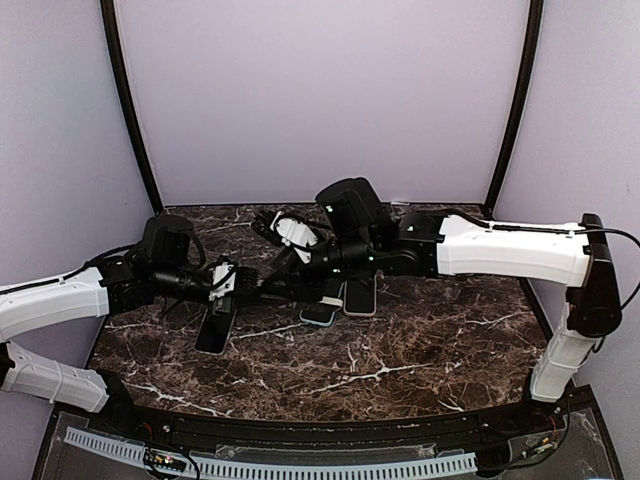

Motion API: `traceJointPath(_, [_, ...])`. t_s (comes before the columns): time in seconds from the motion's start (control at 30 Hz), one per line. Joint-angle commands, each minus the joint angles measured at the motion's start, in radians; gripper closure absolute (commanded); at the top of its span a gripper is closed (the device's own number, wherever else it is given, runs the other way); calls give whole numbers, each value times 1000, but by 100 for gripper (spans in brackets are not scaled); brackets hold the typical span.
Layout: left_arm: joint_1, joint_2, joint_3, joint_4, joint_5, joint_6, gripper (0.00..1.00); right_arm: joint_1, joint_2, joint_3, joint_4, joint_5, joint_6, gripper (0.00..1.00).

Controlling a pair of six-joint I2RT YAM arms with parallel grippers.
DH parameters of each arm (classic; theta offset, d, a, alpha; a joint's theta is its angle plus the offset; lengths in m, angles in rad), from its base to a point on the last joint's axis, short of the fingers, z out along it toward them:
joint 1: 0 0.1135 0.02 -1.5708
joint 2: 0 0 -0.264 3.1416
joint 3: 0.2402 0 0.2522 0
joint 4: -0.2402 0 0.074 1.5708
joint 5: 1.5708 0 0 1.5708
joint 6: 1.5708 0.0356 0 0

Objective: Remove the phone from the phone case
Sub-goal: Remove the phone case from the phone.

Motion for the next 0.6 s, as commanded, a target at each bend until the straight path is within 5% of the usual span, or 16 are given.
traceJointPath(0.0, [-8,-15,26,32,38,10,100,13,17,29,8,25,-17,56])
traceJointPath(0.57, [-12,-11,30,35,-18,10,100,69,54,85,-136,65,-98,65])
